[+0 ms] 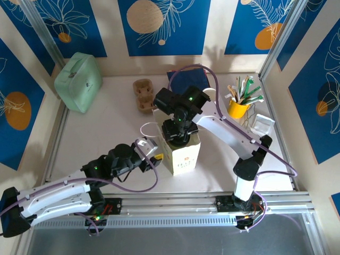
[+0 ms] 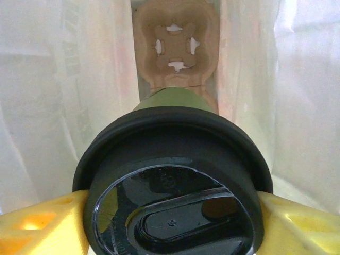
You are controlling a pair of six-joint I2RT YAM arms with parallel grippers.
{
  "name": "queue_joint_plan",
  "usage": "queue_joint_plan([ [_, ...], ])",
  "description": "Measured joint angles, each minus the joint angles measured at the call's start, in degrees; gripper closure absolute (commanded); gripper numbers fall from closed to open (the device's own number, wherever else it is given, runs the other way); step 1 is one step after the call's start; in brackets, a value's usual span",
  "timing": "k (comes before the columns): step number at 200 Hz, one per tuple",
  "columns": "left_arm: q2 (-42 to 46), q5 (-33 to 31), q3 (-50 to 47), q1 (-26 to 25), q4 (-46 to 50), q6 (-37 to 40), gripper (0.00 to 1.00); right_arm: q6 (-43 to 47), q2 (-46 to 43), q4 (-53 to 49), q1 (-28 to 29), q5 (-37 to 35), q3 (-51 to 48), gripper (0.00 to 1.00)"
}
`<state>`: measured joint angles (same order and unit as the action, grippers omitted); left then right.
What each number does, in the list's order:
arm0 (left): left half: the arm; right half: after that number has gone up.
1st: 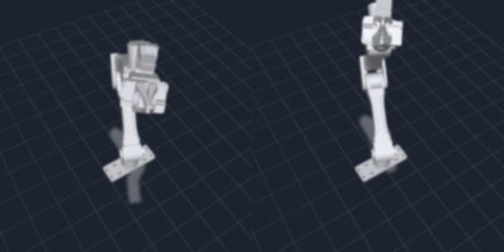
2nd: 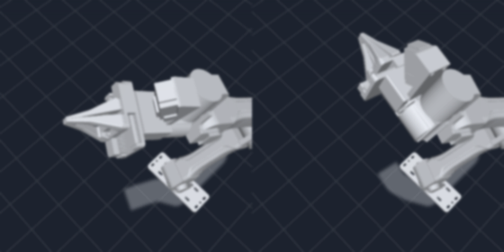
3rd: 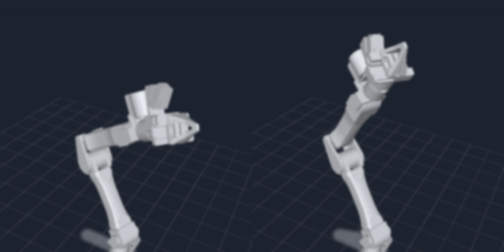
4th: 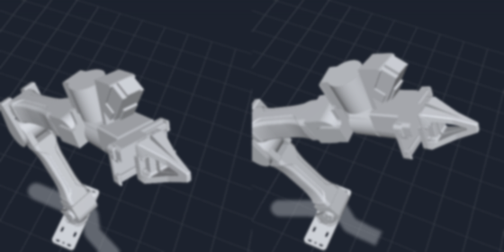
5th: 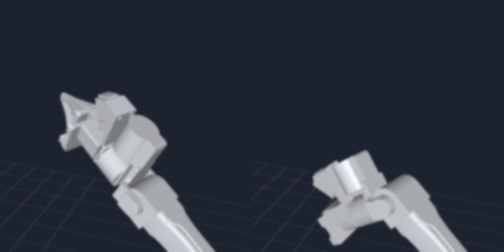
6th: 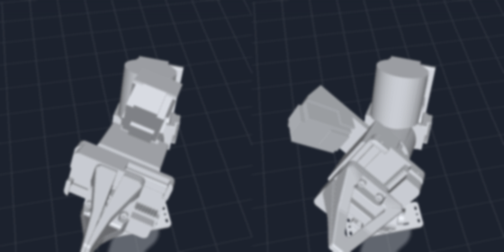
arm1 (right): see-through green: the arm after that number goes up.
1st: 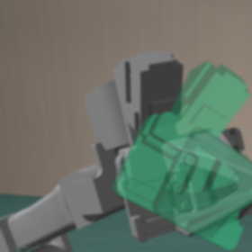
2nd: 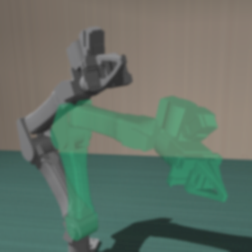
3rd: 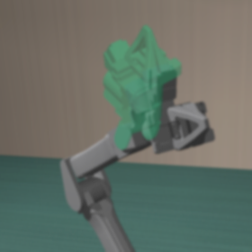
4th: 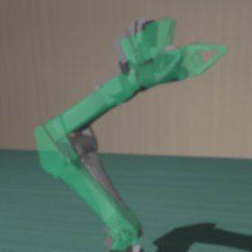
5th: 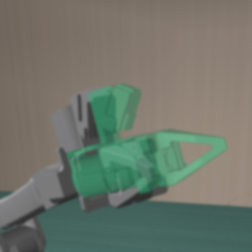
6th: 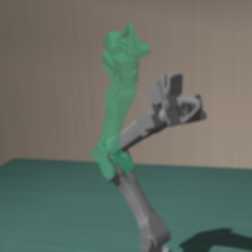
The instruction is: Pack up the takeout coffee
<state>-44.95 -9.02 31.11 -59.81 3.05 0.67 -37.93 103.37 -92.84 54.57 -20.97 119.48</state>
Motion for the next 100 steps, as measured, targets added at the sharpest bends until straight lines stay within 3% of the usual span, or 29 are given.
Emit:
queue_joint_plan([
  [100, 1.40, -0.02, 0.00, 0.00, 1.55, 0.98, 0.35, 0.96, 2.73, 0.00, -0.70, 0.42, -1.70, 0.29],
])
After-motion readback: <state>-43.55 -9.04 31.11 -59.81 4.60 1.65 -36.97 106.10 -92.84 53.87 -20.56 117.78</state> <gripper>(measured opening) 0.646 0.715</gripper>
